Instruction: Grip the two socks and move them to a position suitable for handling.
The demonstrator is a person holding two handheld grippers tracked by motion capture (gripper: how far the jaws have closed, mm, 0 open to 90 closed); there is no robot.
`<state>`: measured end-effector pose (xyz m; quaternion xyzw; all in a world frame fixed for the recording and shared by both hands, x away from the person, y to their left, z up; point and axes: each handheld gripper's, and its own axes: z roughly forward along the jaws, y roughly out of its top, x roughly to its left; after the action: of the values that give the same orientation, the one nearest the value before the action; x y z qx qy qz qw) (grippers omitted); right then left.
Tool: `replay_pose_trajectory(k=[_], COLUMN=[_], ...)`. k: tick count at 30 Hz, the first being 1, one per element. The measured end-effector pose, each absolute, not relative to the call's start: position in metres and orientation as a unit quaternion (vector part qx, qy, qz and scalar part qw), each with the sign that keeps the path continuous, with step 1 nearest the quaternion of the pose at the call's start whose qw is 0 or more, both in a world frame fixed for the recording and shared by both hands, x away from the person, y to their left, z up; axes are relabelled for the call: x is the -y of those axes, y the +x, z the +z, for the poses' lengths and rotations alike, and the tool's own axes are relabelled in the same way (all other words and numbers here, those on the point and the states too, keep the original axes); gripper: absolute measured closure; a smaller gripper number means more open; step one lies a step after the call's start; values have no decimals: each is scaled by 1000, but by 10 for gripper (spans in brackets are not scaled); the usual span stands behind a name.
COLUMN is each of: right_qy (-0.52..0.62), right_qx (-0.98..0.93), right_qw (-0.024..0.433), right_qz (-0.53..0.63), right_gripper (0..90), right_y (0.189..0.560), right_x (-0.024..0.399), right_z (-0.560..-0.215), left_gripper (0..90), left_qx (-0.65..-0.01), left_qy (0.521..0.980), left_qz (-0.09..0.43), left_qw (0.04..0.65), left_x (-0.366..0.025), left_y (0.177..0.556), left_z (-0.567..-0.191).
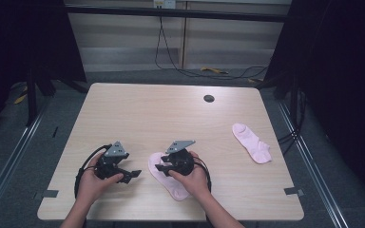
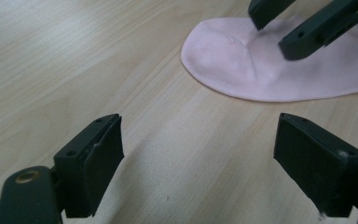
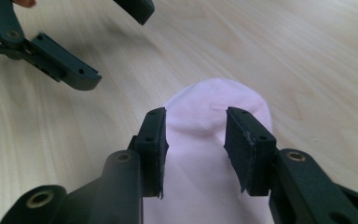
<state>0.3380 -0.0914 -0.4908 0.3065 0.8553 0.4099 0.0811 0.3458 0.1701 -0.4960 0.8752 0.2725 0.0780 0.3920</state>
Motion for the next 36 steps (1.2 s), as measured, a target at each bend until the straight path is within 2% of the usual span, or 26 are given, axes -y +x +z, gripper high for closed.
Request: replay_pose_trajectory(k=[6, 13, 15, 24, 27, 28, 30, 32, 34, 36], right_qy=[308, 317, 326, 338, 345, 348, 346, 339, 332, 321], right_qx=[-853, -858, -856, -852, -850, -848, -849, -852, -856, -864], right_qw=[87, 103, 104, 118, 115, 115, 110, 105, 105, 106], right_qz=[413, 390, 387, 383, 382, 383, 385, 385, 383, 373], right_gripper=[576, 562, 555, 533, 540, 541, 550, 551, 550, 545], right_y=[329, 317, 312, 300, 296, 295, 290, 287, 285, 282], right_x=[113, 143, 156, 183, 192, 194, 195, 191, 188, 182], right_z=[-477, -479, -482, -480, -482, -482, -485, -487, -489, -492], left_gripper=[155, 162, 202, 245, 330, 330, 466, 484, 540, 550], left_qx=[-266, -262, -262, -264, -271, -268, -261, -255, -253, -252], left_qy=[878, 880, 880, 879, 876, 876, 881, 883, 886, 887], left_qz=[72, 67, 60, 65, 65, 68, 68, 74, 69, 75], left_qw=[391, 391, 393, 392, 393, 395, 389, 386, 382, 380], left_x=[-166, -158, -156, -146, -141, -139, -133, -123, -119, -111], left_y=[346, 347, 349, 355, 360, 362, 367, 373, 375, 378], left_z=[-496, -496, -495, -492, -491, -491, -490, -486, -484, -484])
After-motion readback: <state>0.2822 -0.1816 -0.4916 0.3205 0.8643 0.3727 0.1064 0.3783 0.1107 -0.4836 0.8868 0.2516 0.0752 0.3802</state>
